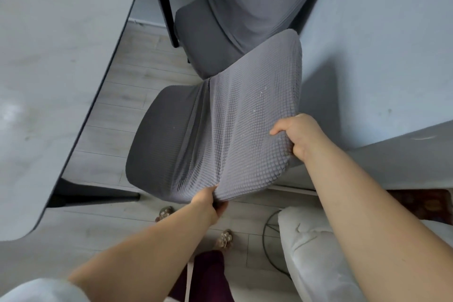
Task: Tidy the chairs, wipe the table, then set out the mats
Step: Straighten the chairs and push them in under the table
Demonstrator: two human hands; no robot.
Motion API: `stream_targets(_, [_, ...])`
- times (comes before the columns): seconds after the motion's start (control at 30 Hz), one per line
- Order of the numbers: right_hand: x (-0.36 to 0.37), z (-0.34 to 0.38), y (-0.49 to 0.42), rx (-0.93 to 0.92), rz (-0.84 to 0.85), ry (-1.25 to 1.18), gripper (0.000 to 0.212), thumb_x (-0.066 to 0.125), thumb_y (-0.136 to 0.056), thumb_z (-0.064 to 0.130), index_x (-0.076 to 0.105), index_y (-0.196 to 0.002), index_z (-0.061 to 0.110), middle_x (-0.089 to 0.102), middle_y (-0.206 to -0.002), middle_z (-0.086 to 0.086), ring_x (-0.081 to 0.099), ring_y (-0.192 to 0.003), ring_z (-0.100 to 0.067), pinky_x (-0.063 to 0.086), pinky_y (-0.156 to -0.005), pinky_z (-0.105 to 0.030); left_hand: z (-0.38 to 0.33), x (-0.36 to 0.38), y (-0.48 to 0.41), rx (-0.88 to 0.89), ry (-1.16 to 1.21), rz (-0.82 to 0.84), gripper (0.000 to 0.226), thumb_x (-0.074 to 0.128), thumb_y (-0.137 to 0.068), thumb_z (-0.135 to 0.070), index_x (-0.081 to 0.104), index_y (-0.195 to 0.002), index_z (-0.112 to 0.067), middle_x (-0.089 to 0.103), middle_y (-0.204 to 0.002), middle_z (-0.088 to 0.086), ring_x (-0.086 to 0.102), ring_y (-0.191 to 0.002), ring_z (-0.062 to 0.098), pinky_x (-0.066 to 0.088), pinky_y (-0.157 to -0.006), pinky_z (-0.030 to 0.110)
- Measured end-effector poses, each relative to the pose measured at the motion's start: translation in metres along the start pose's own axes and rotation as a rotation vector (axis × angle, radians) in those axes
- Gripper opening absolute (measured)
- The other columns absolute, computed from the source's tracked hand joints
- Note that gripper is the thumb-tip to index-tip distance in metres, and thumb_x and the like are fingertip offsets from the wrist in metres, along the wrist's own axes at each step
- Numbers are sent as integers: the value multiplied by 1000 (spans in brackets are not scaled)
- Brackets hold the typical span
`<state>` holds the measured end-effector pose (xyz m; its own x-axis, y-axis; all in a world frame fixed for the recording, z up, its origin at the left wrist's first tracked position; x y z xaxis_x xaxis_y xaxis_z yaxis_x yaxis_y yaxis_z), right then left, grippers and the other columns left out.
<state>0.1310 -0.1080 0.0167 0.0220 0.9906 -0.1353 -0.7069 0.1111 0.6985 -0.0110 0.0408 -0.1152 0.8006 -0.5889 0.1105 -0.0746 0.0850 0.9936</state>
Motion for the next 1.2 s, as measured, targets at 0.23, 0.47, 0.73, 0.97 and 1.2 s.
stream_targets(0.23, [56, 9, -4, -69, 20, 31, 26, 58, -66, -20, 62, -89, -9, 64, -91, -20, 65, -86, -36, 56, -79, -49, -44, -20, 4, 47, 38, -32, 17, 55, -93, -10, 58, -79, 0, 64, -51, 10, 61, -46, 18, 49, -33, 24])
stream_targets(0.47, [114, 16, -7, -105, 68, 18, 16, 58, -66, -20, 62, -74, -7, 65, -88, -20, 66, -85, -37, 56, -78, -50, -92, -46, 8, 87, 84, -16, 22, 51, -93, -3, 56, -72, 2, 60, -41, 10, 57, -30, 16, 47, -31, 23])
stream_targets(0.73, [185, 12, -10, -117, 121, -8, 19, 57, -69, -22, 60, -71, -3, 64, -79, -13, 64, -73, -26, 56, -72, -40, -151, -85, -3, 133, 153, -51, 23, 51, -94, -5, 56, -72, 0, 59, -40, 7, 56, -29, 15, 48, -31, 24])
stream_targets(0.97, [236, 3, -12, -111, 179, -26, 22, 57, -70, -21, 62, -71, 0, 67, -77, -7, 65, -73, -21, 55, -77, -41, -190, -124, -10, 169, 215, -95, 23, 51, -95, -8, 55, -73, -2, 59, -39, 5, 56, -29, 14, 46, -30, 22])
stream_targets(1.2, [277, -11, -10, -93, 223, 10, 17, 59, -70, -18, 62, -75, -2, 68, -84, -11, 67, -81, -26, 56, -83, -49, -213, -156, -15, 198, 263, -163, 23, 50, -95, -9, 55, -73, -4, 58, -37, 4, 55, -27, 14, 47, -30, 23])
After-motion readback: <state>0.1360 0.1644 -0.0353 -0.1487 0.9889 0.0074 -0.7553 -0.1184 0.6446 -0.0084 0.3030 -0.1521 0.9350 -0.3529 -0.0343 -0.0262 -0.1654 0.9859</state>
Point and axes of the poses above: each hand's wrist, its own y-axis away from the middle knuckle, its own x-axis out of the palm, z = x × y, the point moved 1 cm from there along -y, towards the middle knuckle
